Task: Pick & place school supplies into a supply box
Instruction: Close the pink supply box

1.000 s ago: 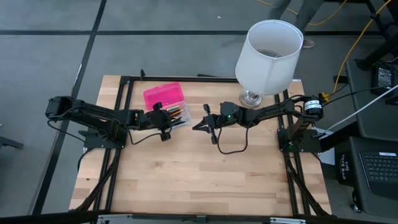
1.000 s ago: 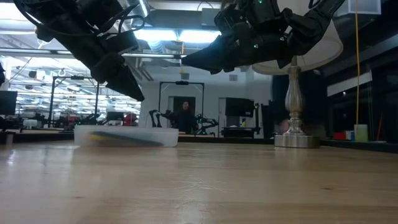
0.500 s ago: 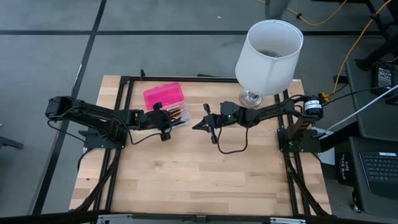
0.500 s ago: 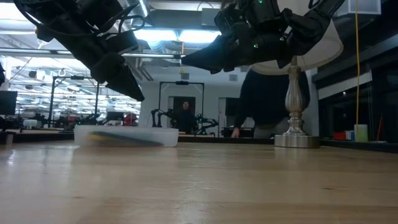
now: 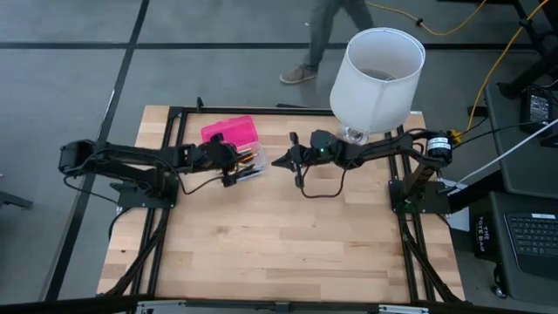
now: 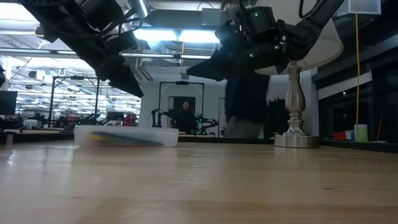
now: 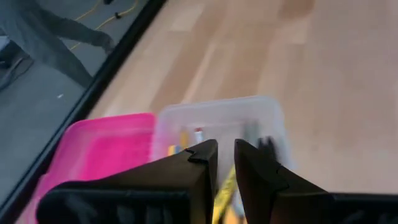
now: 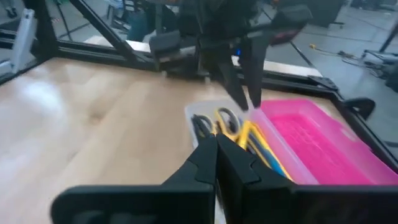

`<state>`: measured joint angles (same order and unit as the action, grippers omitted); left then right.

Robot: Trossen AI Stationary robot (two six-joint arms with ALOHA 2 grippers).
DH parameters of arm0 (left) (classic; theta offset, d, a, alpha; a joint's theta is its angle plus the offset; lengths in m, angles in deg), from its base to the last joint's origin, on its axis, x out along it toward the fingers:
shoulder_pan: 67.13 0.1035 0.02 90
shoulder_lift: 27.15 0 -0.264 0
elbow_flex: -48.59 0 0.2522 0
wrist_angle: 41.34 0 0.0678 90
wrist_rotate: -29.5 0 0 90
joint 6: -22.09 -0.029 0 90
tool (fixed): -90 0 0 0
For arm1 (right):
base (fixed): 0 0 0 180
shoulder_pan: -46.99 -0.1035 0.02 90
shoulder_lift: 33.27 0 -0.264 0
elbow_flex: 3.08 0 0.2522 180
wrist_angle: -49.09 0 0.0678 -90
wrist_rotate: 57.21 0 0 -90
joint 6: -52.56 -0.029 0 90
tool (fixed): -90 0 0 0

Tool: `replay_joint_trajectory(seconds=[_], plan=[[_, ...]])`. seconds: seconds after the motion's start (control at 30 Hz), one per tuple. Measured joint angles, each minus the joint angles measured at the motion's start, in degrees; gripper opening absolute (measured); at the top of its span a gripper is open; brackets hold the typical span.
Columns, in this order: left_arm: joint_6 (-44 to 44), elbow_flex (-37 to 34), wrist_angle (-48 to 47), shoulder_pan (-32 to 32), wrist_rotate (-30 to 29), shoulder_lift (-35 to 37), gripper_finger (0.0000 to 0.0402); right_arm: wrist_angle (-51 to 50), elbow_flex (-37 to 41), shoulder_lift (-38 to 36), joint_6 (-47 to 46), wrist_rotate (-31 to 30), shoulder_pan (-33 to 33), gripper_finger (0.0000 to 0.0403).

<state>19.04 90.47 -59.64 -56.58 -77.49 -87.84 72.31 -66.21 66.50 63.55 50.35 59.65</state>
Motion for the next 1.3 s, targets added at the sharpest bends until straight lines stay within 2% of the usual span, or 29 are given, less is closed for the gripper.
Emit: replay_joint_trajectory(seconds=[0.1, 0.27, 0.37, 0.53, 0.67, 0.87, 1.0, 1.17, 1.3], plan=[[-1.96, 0.00, -0.90, 2.41, -0.99, 0.54, 0.0047, -1.91, 0.00, -0.02, 1.24, 0.00, 1.37, 0.0008], [-5.18, 0.00, -1.71, 5.68, -8.41, 0.64, 0.0047, -4.50, 0.00, -0.02, 1.27, 0.00, 3.12, 0.0009], [-5.73, 0.00, -0.45, 7.75, -9.94, 0.64, 0.0047, -2.30, 0.00, -0.02, 0.95, -0.49, 3.59, 0.0009], [-6.24, 0.00, 0.02, 10.23, -8.33, 0.64, 0.0047, 7.15, -0.45, 3.03, 0.93, -9.03, 1.61, 0.0009], [-6.08, 0.00, 0.02, 10.71, -8.35, 0.62, 0.0047, 7.12, -3.15, 7.71, 4.81, -11.73, -0.97, 0.0009], [-5.84, 0.00, -0.17, 10.69, -8.46, 0.62, 0.0047, 6.82, -8.58, 13.87, 5.93, -20.61, -1.66, 0.0009], [-5.59, 0.00, -0.52, 10.73, -9.47, 0.62, 0.0047, 4.51, -10.83, 14.25, 5.68, -21.93, -1.57, 0.0009], [-0.90, 0.00, -1.49, 10.76, -17.35, 0.62, 0.0047, 4.11, -11.39, 14.25, 3.91, -23.96, -1.52, 0.0009], [-0.68, 0.00, -4.60, 10.98, -16.74, 0.62, 0.0047, 3.76, -11.39, 14.25, 2.99, -23.98, -1.52, 0.0009]])
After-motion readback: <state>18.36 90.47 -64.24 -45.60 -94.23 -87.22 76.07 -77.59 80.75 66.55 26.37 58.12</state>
